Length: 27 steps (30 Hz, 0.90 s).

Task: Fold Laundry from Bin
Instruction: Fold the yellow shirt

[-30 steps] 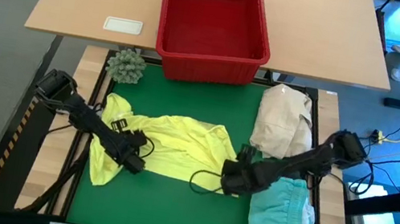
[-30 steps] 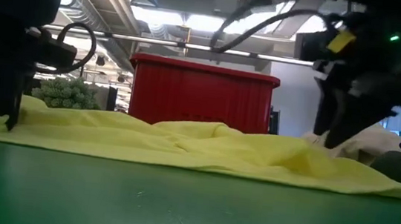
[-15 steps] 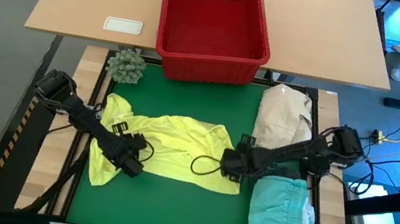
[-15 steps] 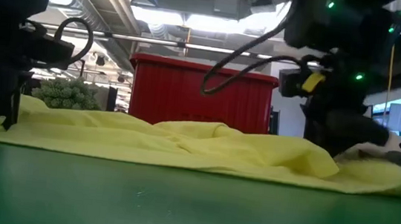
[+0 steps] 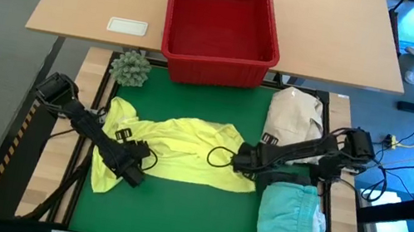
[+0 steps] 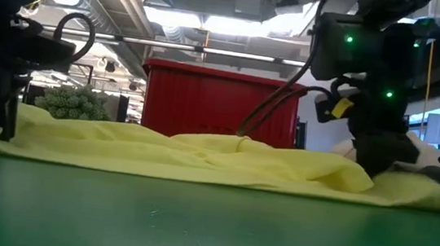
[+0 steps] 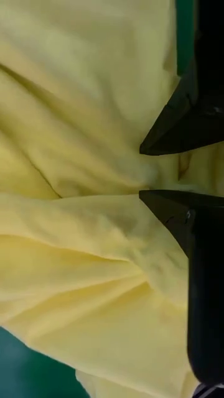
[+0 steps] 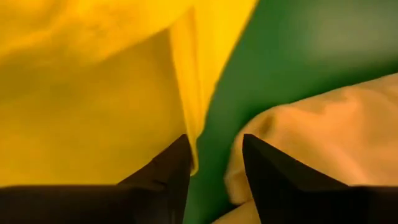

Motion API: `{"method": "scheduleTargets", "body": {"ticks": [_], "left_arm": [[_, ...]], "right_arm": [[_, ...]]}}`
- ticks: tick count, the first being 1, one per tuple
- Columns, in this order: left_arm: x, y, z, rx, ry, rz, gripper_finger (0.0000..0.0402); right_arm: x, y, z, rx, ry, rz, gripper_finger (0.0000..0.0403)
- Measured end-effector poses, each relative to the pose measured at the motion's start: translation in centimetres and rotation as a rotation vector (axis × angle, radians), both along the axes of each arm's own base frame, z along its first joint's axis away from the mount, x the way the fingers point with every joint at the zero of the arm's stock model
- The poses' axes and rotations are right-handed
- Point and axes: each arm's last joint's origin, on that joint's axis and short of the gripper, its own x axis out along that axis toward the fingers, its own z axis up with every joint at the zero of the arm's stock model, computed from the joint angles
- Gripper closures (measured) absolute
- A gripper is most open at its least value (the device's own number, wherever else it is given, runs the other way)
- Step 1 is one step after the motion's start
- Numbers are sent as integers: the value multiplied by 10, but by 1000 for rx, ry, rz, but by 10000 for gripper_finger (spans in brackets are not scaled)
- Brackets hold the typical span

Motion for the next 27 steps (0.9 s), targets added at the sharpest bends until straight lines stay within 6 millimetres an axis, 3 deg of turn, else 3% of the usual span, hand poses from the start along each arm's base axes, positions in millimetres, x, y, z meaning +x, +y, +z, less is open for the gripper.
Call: {"method": "scheduleTargets", "body": {"ticks": [6,14,20,27], "left_arm": [[8,-6,18,78,-37,-43,305],[33,-17,54,175,-147,-190,305],[75,-17,62,141,-340,-375,280],[134,5,59,205,-487,-675,217]], "right_arm": [[-3,18,10,40,-21,50,266],[-1,32,46,16,-164,71,266],[-6,42,74,-93,-365,123,266],[-26,39,102,-117,-617,141,267]]}}
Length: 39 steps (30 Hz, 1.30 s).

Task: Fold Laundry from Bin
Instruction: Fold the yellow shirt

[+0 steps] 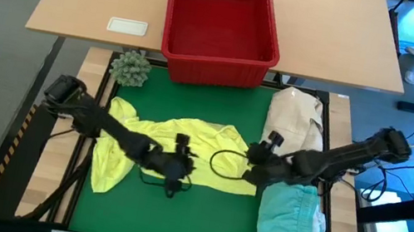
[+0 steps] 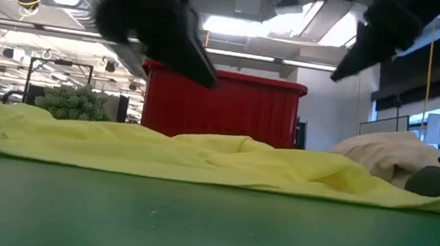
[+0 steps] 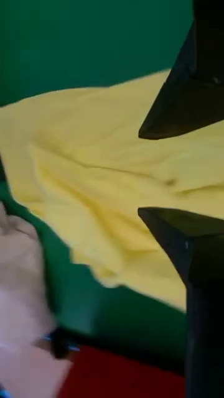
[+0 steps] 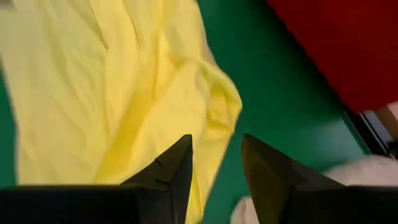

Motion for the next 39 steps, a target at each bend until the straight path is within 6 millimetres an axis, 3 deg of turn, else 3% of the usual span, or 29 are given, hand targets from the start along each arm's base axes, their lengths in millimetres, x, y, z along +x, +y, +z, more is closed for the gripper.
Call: {"method": "scheduleTargets", "body": {"ticks": [5,11,23,28,35,39], "left_arm": [[28,26,-27,18,23,-110,190],[44,46,-60,44,85,-161,184],[51,76,-81,17,119,-119,188],[52,72,-78,35,93,-115,242],[55,69,-73,76,53,-145,379],[56,71,-73,55,50,-154,394]], "right_arm": [[-4,-7,4,51,-142,56,267],[-3,-17,2,55,-170,45,267],[4,-18,5,86,-238,57,267],[4,-18,5,90,-241,52,267],[3,-18,5,87,-228,52,267],[3,-18,5,86,-227,51,267]]}}
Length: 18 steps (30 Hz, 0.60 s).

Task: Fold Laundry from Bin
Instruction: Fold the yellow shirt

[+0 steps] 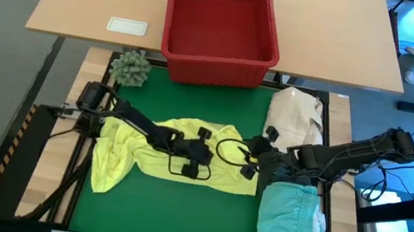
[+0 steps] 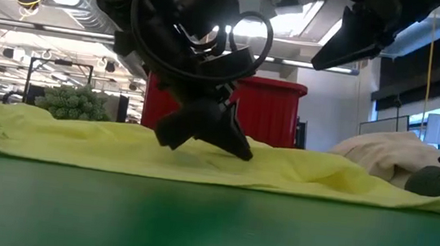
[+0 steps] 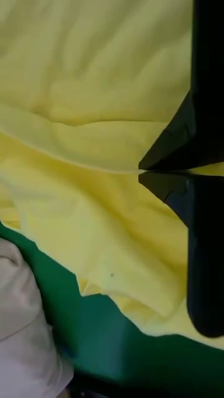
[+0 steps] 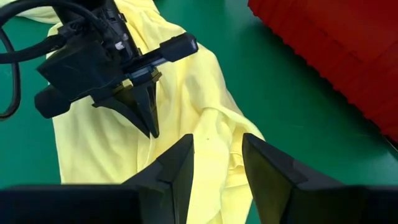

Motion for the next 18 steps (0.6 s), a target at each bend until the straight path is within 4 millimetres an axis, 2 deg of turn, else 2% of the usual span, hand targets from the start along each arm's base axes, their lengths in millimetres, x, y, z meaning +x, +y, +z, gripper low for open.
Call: {"method": "scheduleTargets", "body": {"ticks": [5,7,13,18], "left_arm": [[0,-2,1,-3,2,-8,399],[-1,-5,8,4,-13,-16,400],[-13,-19,57,82,-103,-24,401],[-29,-16,95,135,-150,7,401]], "right_arm": [[0,0,0,-1,1,0,267],[0,0,0,-2,4,0,267],[-5,-2,-4,-29,71,-5,267],[-7,-2,-10,-37,132,5,267]]}}
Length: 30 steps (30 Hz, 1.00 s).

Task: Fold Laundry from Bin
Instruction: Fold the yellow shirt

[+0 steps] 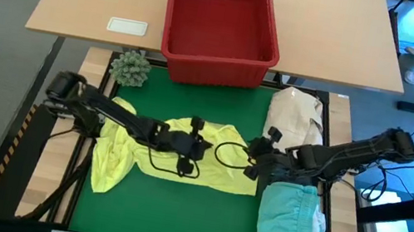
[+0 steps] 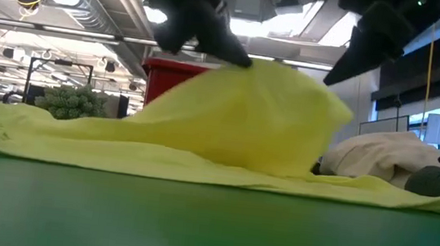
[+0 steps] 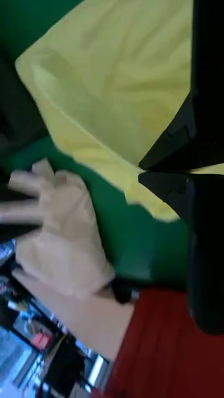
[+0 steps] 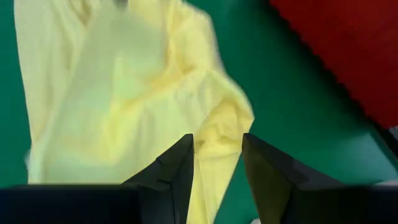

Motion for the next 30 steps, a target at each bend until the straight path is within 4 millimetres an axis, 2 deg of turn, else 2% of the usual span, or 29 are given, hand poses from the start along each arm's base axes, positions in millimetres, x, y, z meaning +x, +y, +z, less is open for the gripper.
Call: {"method": "scheduleTargets", "body": {"ticks": [11,16,20,26,30], "left_arm": [[-25,21,53,56,-116,78,401],[-34,34,70,81,-155,108,401],[-40,42,80,90,-187,127,401],[-47,52,94,88,-259,160,401],[-52,56,102,107,-288,169,401]], "right_arm": [[15,5,-36,-43,180,13,267],[21,-7,-46,-60,232,-12,260],[28,-23,-48,-31,244,-18,221],[41,-50,-48,30,145,15,145],[44,-63,-50,24,102,41,118]]}}
